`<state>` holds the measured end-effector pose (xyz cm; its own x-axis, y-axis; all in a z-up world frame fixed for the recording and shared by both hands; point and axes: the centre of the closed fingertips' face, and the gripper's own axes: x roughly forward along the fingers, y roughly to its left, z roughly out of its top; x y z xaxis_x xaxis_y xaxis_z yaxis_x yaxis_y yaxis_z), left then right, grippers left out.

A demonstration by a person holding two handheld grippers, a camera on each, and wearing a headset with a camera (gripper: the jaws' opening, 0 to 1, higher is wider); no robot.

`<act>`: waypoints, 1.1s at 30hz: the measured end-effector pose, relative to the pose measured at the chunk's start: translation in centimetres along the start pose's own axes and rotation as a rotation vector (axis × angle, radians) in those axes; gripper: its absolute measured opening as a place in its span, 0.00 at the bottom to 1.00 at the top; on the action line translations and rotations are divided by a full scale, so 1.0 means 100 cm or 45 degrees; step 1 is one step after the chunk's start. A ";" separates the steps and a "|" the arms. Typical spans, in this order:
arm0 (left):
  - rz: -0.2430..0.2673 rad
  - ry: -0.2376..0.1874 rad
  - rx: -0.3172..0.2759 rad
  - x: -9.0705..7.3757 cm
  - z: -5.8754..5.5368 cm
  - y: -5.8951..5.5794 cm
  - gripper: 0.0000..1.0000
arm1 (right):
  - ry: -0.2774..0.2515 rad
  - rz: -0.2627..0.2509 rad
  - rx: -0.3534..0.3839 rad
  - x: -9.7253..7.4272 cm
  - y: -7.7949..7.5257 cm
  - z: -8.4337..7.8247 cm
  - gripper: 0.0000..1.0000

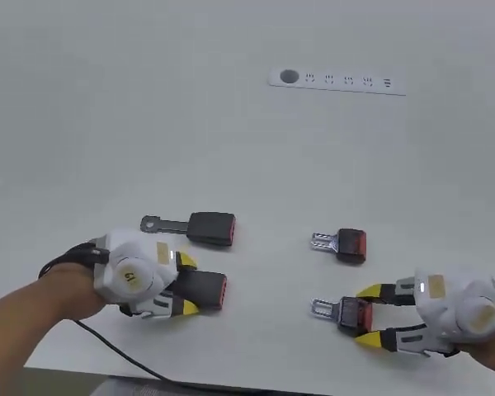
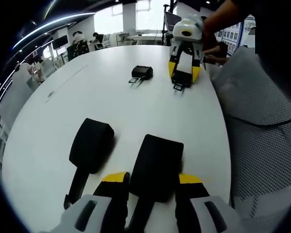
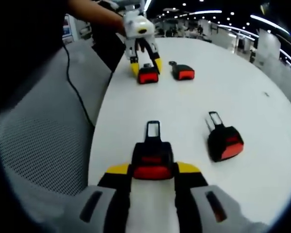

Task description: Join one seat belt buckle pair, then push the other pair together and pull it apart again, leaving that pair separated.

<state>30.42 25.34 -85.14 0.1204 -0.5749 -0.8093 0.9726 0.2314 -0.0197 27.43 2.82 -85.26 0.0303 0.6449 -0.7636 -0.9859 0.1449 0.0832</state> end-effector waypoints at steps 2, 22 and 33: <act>-0.004 0.002 0.001 0.000 0.000 0.000 0.39 | -0.005 0.007 -0.012 0.003 -0.001 0.003 0.35; -0.004 -0.003 -0.008 -0.001 0.000 0.001 0.39 | -0.129 0.039 -0.023 0.043 0.001 0.054 0.35; -0.004 -0.005 -0.011 -0.001 0.000 0.001 0.38 | -0.196 0.068 -0.040 0.060 0.004 0.085 0.34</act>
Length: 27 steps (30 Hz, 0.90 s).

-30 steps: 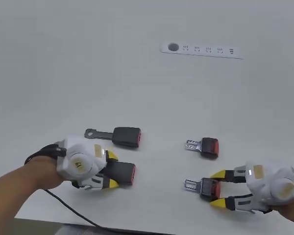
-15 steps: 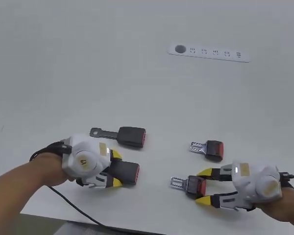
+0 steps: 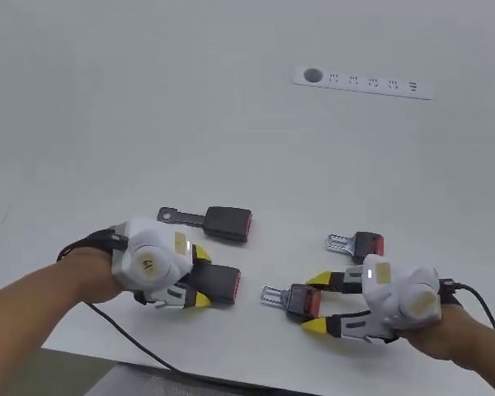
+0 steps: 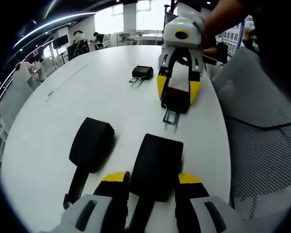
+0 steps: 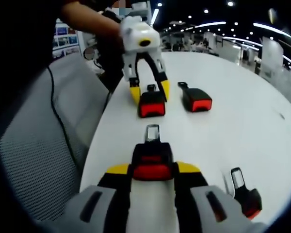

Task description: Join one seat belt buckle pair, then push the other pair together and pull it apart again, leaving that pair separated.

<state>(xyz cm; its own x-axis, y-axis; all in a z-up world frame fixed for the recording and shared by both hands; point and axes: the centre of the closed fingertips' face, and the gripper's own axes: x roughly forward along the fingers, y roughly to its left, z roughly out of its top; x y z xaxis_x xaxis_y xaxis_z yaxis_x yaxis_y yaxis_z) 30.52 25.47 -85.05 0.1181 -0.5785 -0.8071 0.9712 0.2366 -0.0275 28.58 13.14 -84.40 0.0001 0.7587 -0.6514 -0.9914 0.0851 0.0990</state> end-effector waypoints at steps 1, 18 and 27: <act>0.000 0.000 0.000 0.000 0.000 0.000 0.38 | -0.001 0.000 0.001 0.003 -0.001 0.003 0.34; -0.012 0.030 0.033 0.001 -0.001 0.000 0.38 | -0.035 0.021 -0.007 0.027 -0.003 0.024 0.35; -0.032 0.078 0.084 0.003 -0.001 -0.001 0.37 | -0.018 0.024 -0.015 0.036 -0.002 0.028 0.34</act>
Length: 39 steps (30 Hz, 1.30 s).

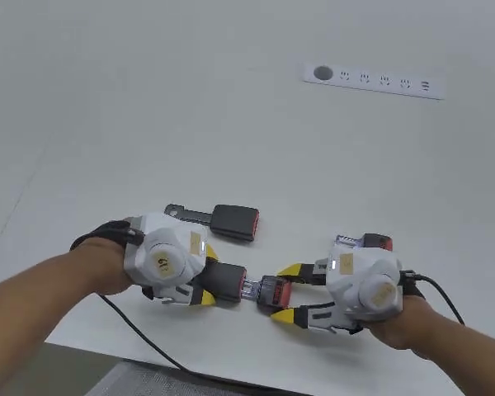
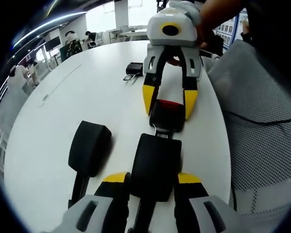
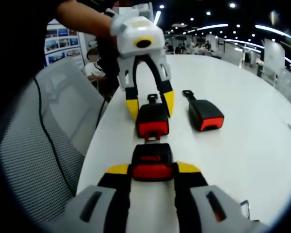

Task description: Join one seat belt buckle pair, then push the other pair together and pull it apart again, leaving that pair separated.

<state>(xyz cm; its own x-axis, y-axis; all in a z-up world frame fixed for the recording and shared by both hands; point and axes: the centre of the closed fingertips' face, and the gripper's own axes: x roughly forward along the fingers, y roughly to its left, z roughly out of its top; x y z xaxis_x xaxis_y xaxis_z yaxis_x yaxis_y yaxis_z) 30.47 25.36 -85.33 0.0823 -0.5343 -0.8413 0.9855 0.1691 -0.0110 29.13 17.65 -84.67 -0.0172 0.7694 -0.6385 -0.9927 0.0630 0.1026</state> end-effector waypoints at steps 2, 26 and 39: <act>-0.006 -0.002 0.008 0.000 0.000 0.000 0.37 | 0.000 -0.008 0.006 0.003 0.000 0.002 0.34; -0.079 0.059 0.167 0.001 0.001 -0.002 0.35 | 0.064 0.027 -0.027 0.017 -0.004 0.009 0.34; -0.096 0.083 0.203 0.000 0.002 -0.004 0.36 | 0.074 -0.014 -0.030 0.024 -0.005 0.020 0.34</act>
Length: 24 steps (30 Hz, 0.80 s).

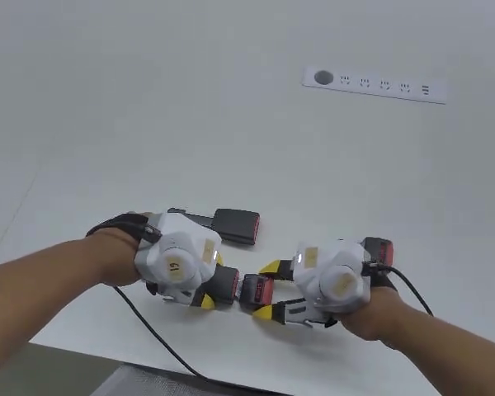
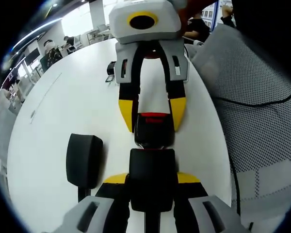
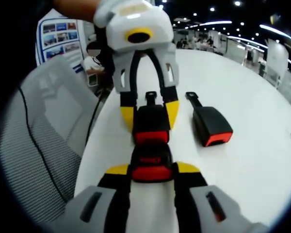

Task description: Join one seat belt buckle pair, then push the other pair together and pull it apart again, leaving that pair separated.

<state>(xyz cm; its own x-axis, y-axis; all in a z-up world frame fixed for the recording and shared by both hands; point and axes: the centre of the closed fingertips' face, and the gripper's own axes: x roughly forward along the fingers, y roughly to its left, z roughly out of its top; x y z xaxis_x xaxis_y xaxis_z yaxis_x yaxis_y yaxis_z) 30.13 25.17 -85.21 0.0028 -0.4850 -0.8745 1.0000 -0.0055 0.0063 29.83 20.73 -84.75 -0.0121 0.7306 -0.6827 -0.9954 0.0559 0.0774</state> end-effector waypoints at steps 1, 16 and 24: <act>0.000 0.000 -0.002 0.000 0.000 0.000 0.36 | 0.000 -0.006 0.000 0.000 0.000 0.000 0.34; 0.006 -0.143 -0.024 -0.002 -0.002 -0.001 0.36 | -0.063 -0.104 0.018 -0.001 0.003 -0.004 0.34; 0.000 -0.208 -0.051 -0.002 -0.002 0.001 0.36 | -0.114 -0.164 0.022 -0.002 0.003 -0.006 0.34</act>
<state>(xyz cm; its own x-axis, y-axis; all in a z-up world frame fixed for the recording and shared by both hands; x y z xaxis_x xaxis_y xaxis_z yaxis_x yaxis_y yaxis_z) 30.21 25.48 -85.12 0.0045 -0.6210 -0.7838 0.9995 0.0278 -0.0162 29.50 20.24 -85.00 0.1247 0.7742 -0.6205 -0.9864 0.1640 0.0064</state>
